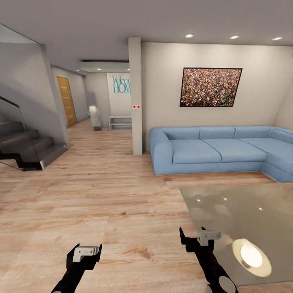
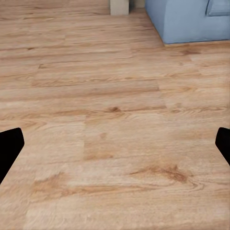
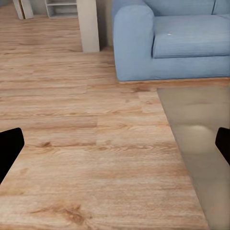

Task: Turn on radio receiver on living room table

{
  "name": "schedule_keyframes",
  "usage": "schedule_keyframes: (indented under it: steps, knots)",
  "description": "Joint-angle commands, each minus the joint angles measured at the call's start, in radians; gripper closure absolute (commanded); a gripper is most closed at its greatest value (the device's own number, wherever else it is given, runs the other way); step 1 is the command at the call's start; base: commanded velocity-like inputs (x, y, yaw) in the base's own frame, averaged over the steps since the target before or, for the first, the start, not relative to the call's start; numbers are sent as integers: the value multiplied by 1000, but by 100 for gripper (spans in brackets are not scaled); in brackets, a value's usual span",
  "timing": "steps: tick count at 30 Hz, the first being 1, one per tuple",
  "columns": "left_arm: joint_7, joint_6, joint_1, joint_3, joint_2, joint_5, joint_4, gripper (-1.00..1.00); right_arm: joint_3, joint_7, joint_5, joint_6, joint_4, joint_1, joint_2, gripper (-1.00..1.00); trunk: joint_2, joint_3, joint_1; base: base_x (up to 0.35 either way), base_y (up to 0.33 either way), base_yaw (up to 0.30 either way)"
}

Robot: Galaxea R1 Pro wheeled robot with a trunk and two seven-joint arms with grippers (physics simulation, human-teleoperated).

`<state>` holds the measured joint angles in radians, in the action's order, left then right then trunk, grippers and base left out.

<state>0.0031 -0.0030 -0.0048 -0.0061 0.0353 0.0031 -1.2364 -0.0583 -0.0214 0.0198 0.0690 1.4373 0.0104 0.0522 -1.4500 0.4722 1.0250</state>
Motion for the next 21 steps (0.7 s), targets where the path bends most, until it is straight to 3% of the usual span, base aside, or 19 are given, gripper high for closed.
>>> schedule_keyframes:
  steps: [1, 21]
  knots:
    - [0, 0, 0, 0, 0, 0, 0, -100, 0, 0, 0, 0, 0, 0, 0, -100, 0, 0, 0, 0, 0, -8]
    - [0, 0, 0, 0, 0, 0, -1, -100, 0, 0, 0, 0, 0, -1, 0, -100, 0, 0, 0, 0, 0, -1]
